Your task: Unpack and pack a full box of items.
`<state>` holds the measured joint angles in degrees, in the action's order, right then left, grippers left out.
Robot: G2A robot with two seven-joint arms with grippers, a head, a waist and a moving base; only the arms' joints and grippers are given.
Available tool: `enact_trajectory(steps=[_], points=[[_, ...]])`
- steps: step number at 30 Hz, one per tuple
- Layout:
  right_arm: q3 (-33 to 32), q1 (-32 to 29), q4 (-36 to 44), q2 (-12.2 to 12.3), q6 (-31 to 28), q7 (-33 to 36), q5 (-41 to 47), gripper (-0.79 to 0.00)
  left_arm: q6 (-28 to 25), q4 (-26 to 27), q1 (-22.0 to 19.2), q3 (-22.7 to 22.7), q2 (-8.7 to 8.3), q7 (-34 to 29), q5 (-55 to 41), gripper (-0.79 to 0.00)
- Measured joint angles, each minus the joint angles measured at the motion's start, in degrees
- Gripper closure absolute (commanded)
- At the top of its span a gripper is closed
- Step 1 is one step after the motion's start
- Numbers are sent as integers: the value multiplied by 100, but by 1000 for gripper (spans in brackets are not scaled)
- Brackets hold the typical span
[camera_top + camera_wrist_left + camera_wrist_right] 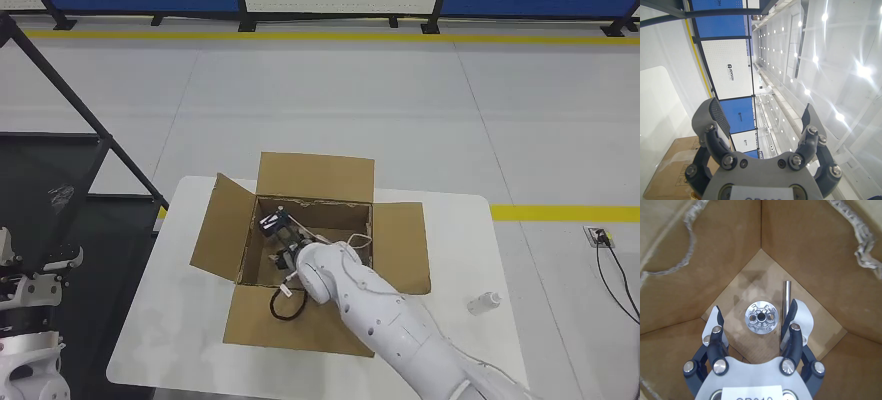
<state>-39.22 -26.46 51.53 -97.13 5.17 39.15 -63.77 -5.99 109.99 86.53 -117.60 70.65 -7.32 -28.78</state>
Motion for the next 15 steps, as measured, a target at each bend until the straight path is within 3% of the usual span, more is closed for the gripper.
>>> enact_trajectory(steps=[4, 9, 12, 15], points=[[-523, -962, 1788, 432, 171, 486, -910, -668, 0, 0, 0, 0, 0, 0, 0, -785], [-1595, -2674, 4523, 964, -183, 1162, -2131, -699, 0, 0, 0, 0, 0, 0, 0, -785], [-2381, -3667, 5918, 1169, -439, 1188, -2480, -776, 0, 0, 0, 0, 0, 0, 0, -785], [-3310, -4655, 7026, 1321, -807, 896, -2269, -785, 0, 0, 0, 0, 0, 0, 0, -785]])
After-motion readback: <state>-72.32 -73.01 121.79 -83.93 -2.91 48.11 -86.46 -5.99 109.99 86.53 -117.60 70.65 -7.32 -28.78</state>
